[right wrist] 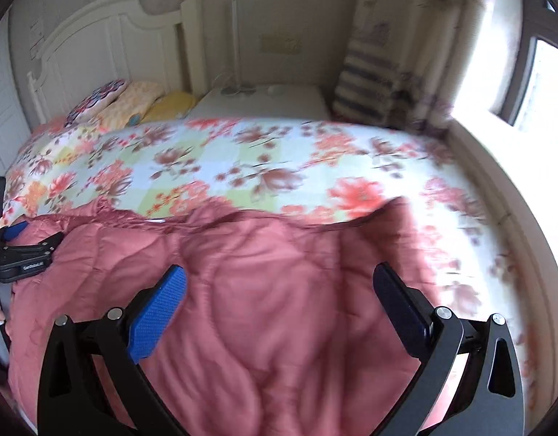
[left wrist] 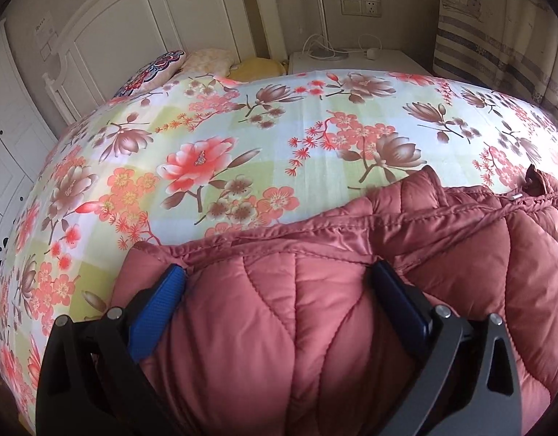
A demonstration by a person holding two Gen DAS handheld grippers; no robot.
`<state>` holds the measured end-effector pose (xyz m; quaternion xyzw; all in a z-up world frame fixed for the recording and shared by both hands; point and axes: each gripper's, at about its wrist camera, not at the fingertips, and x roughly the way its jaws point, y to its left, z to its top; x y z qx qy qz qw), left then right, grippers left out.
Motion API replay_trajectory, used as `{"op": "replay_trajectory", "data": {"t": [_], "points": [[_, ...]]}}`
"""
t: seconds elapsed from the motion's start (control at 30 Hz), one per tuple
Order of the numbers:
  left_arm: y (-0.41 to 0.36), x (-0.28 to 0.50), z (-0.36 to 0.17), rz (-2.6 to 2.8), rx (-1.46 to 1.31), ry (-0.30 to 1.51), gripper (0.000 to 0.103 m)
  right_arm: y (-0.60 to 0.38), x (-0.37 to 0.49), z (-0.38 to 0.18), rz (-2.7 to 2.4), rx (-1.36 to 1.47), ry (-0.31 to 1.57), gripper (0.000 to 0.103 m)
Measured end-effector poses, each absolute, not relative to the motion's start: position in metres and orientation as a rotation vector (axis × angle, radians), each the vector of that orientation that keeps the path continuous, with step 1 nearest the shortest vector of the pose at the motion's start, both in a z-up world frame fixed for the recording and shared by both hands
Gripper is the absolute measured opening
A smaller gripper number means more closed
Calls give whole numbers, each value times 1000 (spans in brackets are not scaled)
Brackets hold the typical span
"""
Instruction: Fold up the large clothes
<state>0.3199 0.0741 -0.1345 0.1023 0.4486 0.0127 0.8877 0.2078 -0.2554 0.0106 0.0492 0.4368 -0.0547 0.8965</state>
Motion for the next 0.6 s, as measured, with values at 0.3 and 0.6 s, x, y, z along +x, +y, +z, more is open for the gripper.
{"op": "replay_trajectory", "data": {"t": [0.3, 0.6], "points": [[74, 320, -131, 29, 215, 930, 101, -287, 212, -36, -155, 164, 1020, 99], [74, 319, -131, 30, 213, 929, 101, -294, 100, 23, 42, 380, 774, 99]]}}
